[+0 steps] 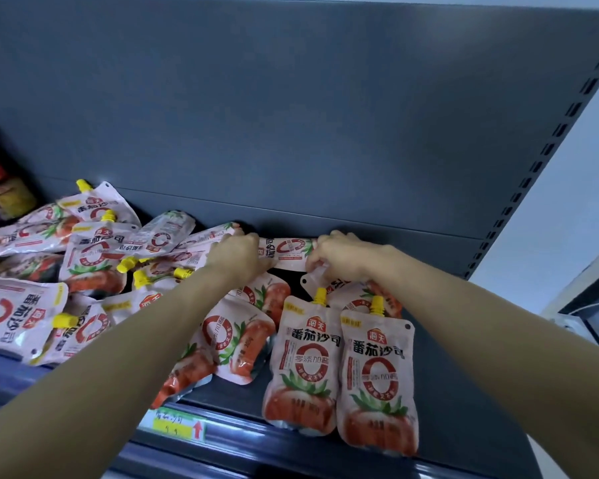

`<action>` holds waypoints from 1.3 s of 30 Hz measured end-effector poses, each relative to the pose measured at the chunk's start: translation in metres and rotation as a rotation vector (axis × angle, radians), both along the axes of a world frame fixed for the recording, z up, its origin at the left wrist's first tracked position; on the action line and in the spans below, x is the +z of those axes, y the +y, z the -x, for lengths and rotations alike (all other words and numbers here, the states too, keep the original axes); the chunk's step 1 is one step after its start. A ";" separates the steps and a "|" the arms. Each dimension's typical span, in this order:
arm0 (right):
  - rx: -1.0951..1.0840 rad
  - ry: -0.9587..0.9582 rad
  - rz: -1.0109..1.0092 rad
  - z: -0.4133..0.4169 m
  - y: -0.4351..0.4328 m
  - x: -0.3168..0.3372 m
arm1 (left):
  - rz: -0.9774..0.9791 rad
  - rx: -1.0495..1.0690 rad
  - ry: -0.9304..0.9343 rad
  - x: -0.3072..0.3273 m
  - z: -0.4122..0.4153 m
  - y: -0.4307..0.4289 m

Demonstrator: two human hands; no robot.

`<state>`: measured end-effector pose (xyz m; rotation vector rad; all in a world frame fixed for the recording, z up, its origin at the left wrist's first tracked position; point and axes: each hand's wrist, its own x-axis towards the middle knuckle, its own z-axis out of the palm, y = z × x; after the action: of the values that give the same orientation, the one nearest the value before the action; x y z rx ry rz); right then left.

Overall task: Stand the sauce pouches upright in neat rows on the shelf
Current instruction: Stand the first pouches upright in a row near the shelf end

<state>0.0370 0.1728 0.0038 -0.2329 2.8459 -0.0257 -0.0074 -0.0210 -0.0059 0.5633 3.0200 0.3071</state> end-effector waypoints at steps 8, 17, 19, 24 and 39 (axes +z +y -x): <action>-0.047 0.039 0.054 -0.002 -0.003 -0.002 | 0.073 0.086 0.026 0.002 0.000 0.002; -0.212 0.263 0.204 -0.016 0.028 0.028 | 0.047 0.158 -0.057 0.009 0.006 0.008; -0.271 0.321 0.210 -0.021 0.033 0.030 | 0.037 0.163 -0.053 0.009 0.007 0.009; -0.452 0.483 0.266 -0.029 0.038 0.034 | -0.002 0.150 0.004 0.005 0.012 0.006; -0.690 0.657 0.592 -0.041 0.050 0.037 | 0.153 -0.263 0.057 -0.016 0.032 0.023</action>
<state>0.0784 0.2229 0.0410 0.7737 3.3005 -1.1172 -0.0392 0.0017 -0.0217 0.9551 2.9376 0.0457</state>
